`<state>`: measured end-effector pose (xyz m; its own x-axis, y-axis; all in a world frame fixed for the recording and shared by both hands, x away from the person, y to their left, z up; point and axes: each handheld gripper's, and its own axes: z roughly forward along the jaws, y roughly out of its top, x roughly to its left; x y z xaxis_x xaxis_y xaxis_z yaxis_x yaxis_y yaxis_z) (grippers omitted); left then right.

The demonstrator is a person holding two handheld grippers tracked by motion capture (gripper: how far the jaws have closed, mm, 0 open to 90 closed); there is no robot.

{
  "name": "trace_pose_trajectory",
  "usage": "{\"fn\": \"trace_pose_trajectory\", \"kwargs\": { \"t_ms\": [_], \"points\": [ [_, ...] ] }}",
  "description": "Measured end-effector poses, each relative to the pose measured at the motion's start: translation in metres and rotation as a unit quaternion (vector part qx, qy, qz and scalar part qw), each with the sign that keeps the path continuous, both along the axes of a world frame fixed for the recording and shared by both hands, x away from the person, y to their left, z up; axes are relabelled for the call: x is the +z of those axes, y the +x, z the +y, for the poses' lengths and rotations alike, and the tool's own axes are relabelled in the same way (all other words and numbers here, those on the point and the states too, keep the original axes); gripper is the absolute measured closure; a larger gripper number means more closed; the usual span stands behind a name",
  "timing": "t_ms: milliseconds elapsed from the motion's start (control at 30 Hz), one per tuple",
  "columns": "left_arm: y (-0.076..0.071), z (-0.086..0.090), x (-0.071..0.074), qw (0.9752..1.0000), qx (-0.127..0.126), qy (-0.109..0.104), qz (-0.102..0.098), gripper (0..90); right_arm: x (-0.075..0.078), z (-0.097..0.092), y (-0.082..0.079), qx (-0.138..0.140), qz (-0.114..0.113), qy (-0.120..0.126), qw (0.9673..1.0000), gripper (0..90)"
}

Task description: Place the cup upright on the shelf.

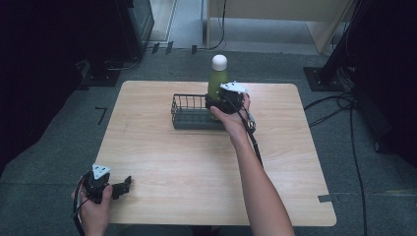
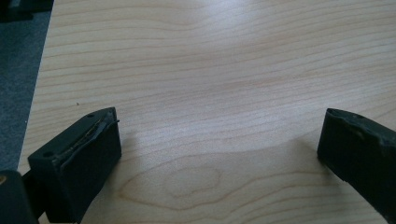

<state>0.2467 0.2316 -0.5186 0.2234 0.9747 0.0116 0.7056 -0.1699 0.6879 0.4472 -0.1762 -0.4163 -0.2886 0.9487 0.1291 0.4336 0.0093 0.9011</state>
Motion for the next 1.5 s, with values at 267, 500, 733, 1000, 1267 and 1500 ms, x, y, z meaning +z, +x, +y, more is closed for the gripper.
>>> {"fn": "trace_pose_trajectory", "kwargs": {
  "t_ms": [267, 500, 733, 1000, 1267, 1500],
  "points": [
    [0.0, 0.0, 0.0, 1.0, 0.0, 0.0, 0.0, 0.1, 0.004, -0.009, -0.009, 0.0, 0.02, 0.006, 0.9998, 5.0],
    [0.0, 0.0, 0.0, 1.0, 0.0, 0.0, 0.0, 0.1, 0.009, -0.021, -0.025, 0.011, 0.035, 0.024, 0.999, 0.2],
    [0.0, 0.0, 0.0, 1.0, 0.0, 0.0, 0.0, 0.1, 0.007, -0.037, -0.045, 0.015, 0.03, 0.02, 0.9992, 0.0],
    [0.0, 0.0, 0.0, 1.0, 0.0, 0.0, 0.0, 0.1, -0.001, -0.056, -0.066, 0.016, 0.031, 0.012, 0.9993, 0.0],
    [0.0, 0.0, 0.0, 1.0, 0.0, 0.0, 0.0, 0.1, -0.008, -0.074, -0.086, 0.008, 0.029, -0.009, 0.9995, 0.0],
    [0.0, 0.0, 0.0, 1.0, 0.0, 0.0, 0.0, 0.1, -0.017, -0.087, -0.102, -0.002, 0.032, -0.023, 0.9992, 0.0]
  ]
}}
